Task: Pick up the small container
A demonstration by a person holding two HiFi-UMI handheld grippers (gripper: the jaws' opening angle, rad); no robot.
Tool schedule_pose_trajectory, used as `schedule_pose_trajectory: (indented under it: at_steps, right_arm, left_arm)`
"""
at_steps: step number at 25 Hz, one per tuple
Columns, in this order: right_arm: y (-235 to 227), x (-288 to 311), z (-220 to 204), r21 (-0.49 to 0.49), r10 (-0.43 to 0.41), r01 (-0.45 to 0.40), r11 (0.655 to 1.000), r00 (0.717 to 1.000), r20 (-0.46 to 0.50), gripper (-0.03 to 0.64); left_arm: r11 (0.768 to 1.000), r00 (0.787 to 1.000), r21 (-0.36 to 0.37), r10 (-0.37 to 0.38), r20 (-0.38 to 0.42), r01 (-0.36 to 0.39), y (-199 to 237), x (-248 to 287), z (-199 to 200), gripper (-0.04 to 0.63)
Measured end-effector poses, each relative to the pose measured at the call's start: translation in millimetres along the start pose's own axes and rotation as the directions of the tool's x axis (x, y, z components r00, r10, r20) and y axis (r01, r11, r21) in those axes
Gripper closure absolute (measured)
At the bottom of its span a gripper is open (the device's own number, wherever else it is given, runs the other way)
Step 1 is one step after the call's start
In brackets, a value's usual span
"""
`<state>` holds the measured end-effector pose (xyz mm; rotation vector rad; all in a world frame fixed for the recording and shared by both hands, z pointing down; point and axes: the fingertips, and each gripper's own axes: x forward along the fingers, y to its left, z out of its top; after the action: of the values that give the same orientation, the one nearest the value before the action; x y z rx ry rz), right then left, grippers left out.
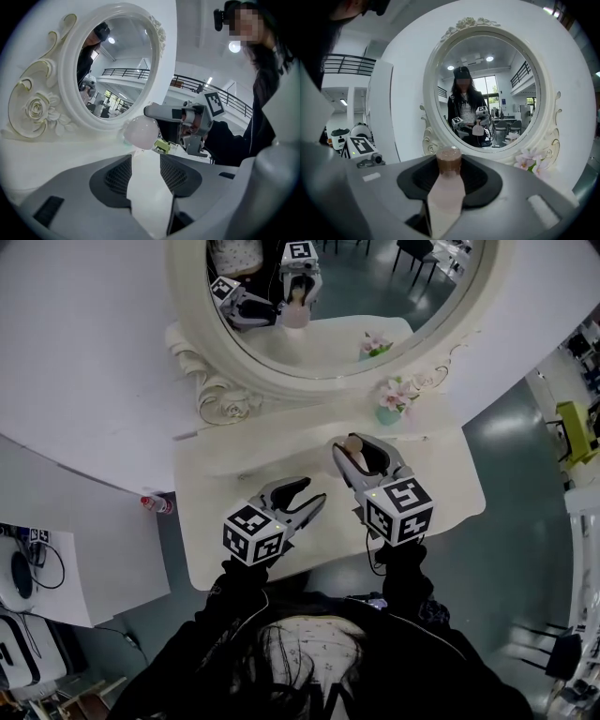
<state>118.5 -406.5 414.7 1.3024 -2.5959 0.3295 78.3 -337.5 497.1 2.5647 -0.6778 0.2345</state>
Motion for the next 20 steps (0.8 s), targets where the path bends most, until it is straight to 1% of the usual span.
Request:
schedule_pose_trajectory:
  at_steps: [3, 7, 15, 20]
  right_arm:
    - [9.9, -13.6, -1.1, -0.001, 0.008, -0.008, 1.000, 1.000, 0.000, 0.471]
    - [24.7, -31.2, -4.0, 0.001, 0.021, -0.021, 1.000, 1.000, 0.005, 0.471]
    - [54.4, -65.8, -11.0, 0.000, 0.047, -0.047, 0.999, 0.999, 0.017, 0.471]
    - [72.2, -89.9, -15.4, -0.009, 0.053, -0.053, 0.999, 0.998, 0.026, 0.471]
  left_arm:
    - [1.000, 1.000, -0.009, -0.025, -0.004, 0.025, -11.5, 2.5, -3.4, 0.411]
    - [0.998, 0.998, -0.019, -0.065, -0.022, 0.065, -29.8, 3.9, -11.8, 0.373]
    - [0.997, 0.997, -0.013, -0.079, -0.024, 0.079, -60.3, -1.4, -24.5, 0.365]
    - [0.995, 0.995, 0.010, -0.098, -0.010, 0.099, -84.3, -7.3, -27.5, 0.365]
